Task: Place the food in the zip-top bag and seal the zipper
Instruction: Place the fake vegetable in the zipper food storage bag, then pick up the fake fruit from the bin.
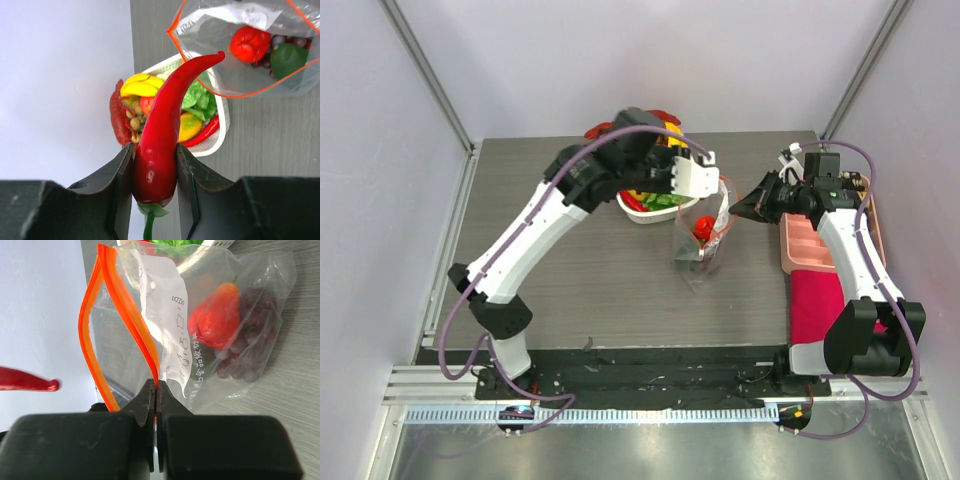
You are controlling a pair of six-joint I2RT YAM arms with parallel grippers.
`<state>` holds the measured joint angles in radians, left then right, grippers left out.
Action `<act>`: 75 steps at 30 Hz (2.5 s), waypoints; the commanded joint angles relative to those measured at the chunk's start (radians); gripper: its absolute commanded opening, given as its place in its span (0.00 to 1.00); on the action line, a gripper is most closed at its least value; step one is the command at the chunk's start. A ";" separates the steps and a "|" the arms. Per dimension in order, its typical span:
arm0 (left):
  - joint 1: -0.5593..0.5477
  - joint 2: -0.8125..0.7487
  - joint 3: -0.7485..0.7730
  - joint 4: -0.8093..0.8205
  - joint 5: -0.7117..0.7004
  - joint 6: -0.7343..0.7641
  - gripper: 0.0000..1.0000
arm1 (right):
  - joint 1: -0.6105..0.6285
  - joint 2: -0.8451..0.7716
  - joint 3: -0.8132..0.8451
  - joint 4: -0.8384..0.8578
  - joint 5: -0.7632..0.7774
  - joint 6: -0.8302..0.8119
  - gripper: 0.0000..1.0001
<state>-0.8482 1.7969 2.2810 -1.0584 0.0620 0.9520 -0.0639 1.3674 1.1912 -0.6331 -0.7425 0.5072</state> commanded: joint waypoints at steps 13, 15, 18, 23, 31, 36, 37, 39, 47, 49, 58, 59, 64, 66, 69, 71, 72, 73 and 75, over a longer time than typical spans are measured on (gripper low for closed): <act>-0.155 0.044 -0.108 -0.026 -0.111 0.341 0.24 | 0.052 -0.076 -0.004 0.081 -0.017 0.042 0.01; -0.160 0.074 -0.091 -0.067 -0.068 0.369 0.25 | 0.055 -0.077 -0.004 0.081 -0.015 0.042 0.01; -0.163 0.114 -0.046 -0.103 -0.022 0.398 0.36 | 0.056 -0.077 -0.008 0.081 -0.018 0.039 0.01; -0.144 0.136 -0.006 0.007 -0.056 0.283 1.00 | 0.056 -0.090 -0.012 0.079 -0.020 0.028 0.01; 0.173 0.042 -0.018 0.336 0.191 -0.379 1.00 | 0.056 -0.099 -0.019 0.073 -0.021 0.017 0.01; 0.333 0.024 -0.184 0.397 0.205 -0.649 0.87 | 0.055 -0.094 -0.019 0.073 -0.020 0.016 0.01; 0.365 0.033 -0.207 0.402 0.206 -0.700 0.84 | 0.055 -0.093 -0.021 0.072 -0.021 0.016 0.01; 0.396 0.082 -0.227 0.388 0.220 -0.736 0.80 | 0.055 -0.090 -0.022 0.072 -0.020 0.019 0.01; 0.426 0.292 -0.150 0.305 0.269 -0.526 0.81 | 0.055 -0.093 -0.021 0.056 -0.006 0.005 0.01; 0.426 0.333 -0.140 0.328 0.274 -0.487 0.82 | 0.055 -0.087 -0.015 0.049 -0.003 0.001 0.01; 0.414 0.490 -0.052 0.330 0.223 -0.388 0.89 | 0.055 -0.070 -0.013 0.039 0.005 -0.006 0.01; 0.413 0.499 -0.060 0.334 0.225 -0.371 0.89 | 0.055 -0.067 -0.012 0.039 0.005 -0.006 0.01; 0.408 0.527 -0.115 0.388 0.222 -0.271 0.88 | 0.055 -0.062 -0.012 0.035 0.005 -0.007 0.01; 0.408 0.548 -0.110 0.388 0.231 -0.250 0.88 | 0.055 -0.064 -0.012 0.033 0.006 -0.010 0.01; 0.408 0.568 -0.112 0.397 0.260 -0.217 0.90 | 0.056 -0.060 -0.015 0.032 0.008 -0.012 0.01; 0.403 0.584 -0.110 0.416 0.253 -0.208 0.92 | 0.055 -0.057 -0.016 0.030 0.008 -0.010 0.01; 0.400 0.601 -0.100 0.419 0.251 -0.203 0.93 | 0.055 -0.057 -0.016 0.030 0.008 -0.012 0.01; 0.399 0.608 -0.095 0.419 0.249 -0.196 0.93 | 0.055 -0.054 -0.018 0.029 0.008 -0.010 0.01; 0.394 0.624 -0.087 0.420 0.237 -0.173 0.93 | 0.055 -0.054 -0.016 0.026 0.009 -0.012 0.01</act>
<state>-0.4423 2.3989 2.1712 -0.6830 0.2905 0.7170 -0.0139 1.3117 1.1652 -0.6144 -0.7383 0.5098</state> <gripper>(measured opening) 0.923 0.024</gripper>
